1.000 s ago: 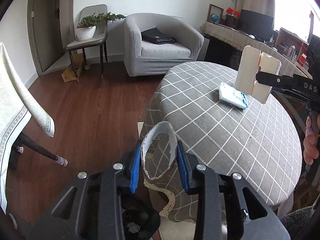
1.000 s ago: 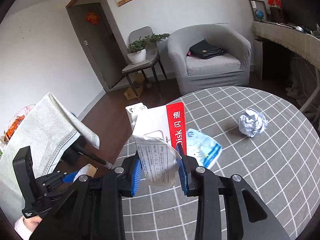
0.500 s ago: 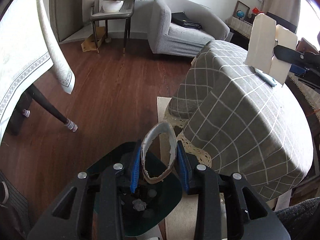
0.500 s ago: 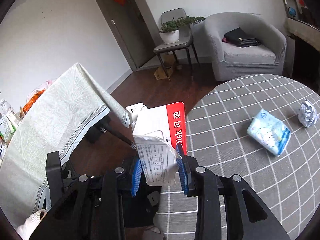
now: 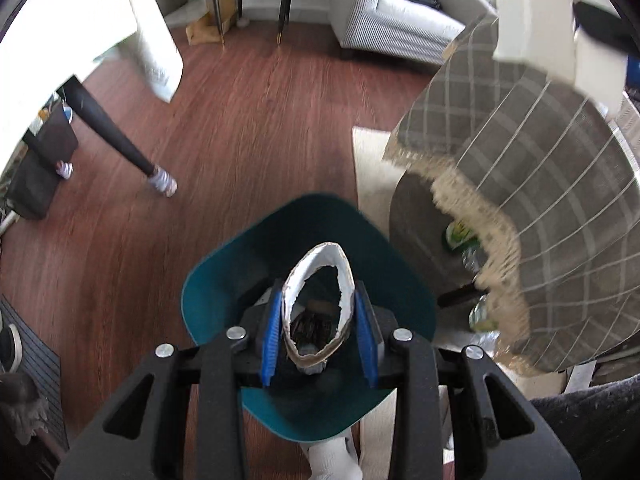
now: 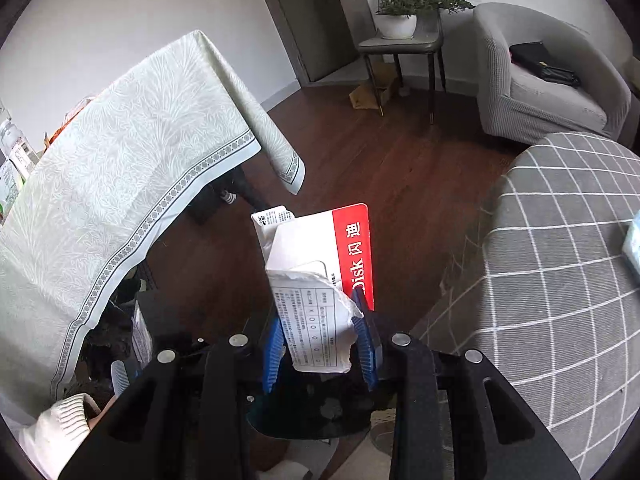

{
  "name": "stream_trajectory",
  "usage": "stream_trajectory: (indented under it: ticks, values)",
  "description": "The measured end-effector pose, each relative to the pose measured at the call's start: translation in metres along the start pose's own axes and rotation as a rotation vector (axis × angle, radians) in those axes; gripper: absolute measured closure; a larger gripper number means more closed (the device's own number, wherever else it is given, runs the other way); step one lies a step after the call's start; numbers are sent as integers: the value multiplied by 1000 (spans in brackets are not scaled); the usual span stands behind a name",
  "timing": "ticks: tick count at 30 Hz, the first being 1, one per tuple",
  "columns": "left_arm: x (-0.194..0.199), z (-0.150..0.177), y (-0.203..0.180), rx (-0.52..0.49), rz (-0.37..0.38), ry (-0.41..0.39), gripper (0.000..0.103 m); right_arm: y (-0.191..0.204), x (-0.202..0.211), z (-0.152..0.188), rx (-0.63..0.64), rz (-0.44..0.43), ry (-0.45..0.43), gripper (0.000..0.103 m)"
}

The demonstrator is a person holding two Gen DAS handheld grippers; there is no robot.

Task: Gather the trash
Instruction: 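Carry the tape roll over the teal bin and open the left tool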

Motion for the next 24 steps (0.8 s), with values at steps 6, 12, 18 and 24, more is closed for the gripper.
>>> stream_trajectory:
  ticks: [6, 12, 18, 24]
  values:
    - [-29, 22, 9, 27, 18, 96, 67, 12, -23, 11, 19, 4, 52, 70]
    - [-45, 34, 14, 55, 29, 150, 67, 9, -42, 24, 22, 14, 114, 70]
    - [-53, 32, 22, 76, 24, 154, 66, 8, -54, 34, 21, 20, 151, 70]
    - [-50, 27, 21, 74, 34, 126, 54, 8, -62, 36, 30, 32, 177, 70]
Point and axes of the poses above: each gripper's, at about its wrist camera, not at the fingertips, and x roughly against the way its jaws point, y to its left, z to its underside, the point moved 9 cm from there along -x, roughly the way its jaws point
